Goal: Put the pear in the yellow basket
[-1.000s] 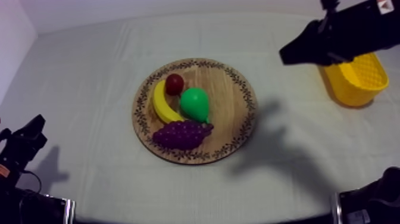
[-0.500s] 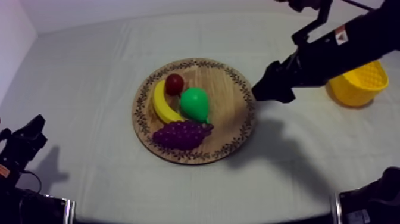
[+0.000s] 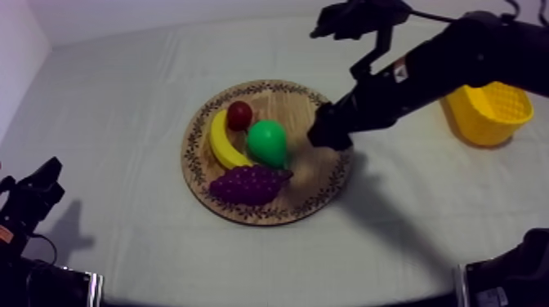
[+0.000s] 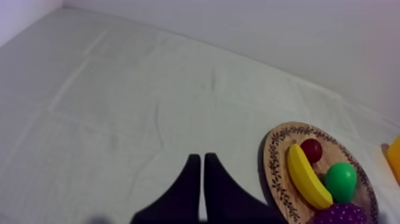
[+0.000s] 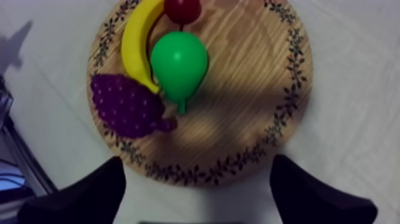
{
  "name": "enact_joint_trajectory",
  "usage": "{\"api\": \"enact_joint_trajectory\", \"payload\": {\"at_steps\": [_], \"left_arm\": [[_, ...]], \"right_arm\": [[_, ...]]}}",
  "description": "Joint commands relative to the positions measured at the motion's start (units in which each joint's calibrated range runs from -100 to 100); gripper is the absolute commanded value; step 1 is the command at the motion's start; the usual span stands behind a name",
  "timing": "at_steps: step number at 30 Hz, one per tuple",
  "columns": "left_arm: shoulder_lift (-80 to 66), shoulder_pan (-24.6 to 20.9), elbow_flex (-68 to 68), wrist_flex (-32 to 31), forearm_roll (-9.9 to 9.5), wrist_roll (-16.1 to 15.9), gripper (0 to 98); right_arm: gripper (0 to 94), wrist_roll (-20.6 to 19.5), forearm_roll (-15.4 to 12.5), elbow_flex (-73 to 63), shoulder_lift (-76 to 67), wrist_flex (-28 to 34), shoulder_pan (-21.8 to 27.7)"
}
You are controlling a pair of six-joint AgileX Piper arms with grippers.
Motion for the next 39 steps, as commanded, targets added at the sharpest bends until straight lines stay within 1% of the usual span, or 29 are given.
{"api": "enact_joint_trajectory", "payload": {"at_steps": [1,5,13,18,23,30,33,39], "left_arm": [[0.0,0.0,0.0,0.0,-0.02,0.0,0.1],[0.0,0.0,0.0,0.0,-0.02,0.0,0.1],[0.0,0.0,0.0,0.0,-0.02,0.0,0.1],[0.0,0.0,0.0,0.0,-0.02,0.0,0.1],[0.0,0.0,0.0,0.0,-0.02,0.0,0.1],[0.0,0.0,0.0,0.0,-0.02,0.0,0.1],[0.0,0.0,0.0,0.0,-0.02,0.0,0.1],[0.0,0.0,0.0,0.0,-0.02,0.0,0.1]], "right_arm": [[86.3,-1.5,1.0,-1.3,4.0,-2.7,-0.4],[85.9,-2.8,2.0,-4.3,8.8,-5.9,-1.3],[87.2,-5.8,4.7,-11.0,18.2,-9.8,-3.5],[87.9,-7.7,5.8,-14.8,23.1,-11.5,-4.1],[86.5,-8.6,6.6,-17.5,27.0,-12.9,-4.2],[79.9,-8.7,7.2,-19.0,30.4,-14.7,-3.6],[78.8,-8.4,7.2,-19.4,31.3,-15.1,-3.3],[78.2,-6.8,6.3,-19.2,32.1,-16.0,-3.2]]}}
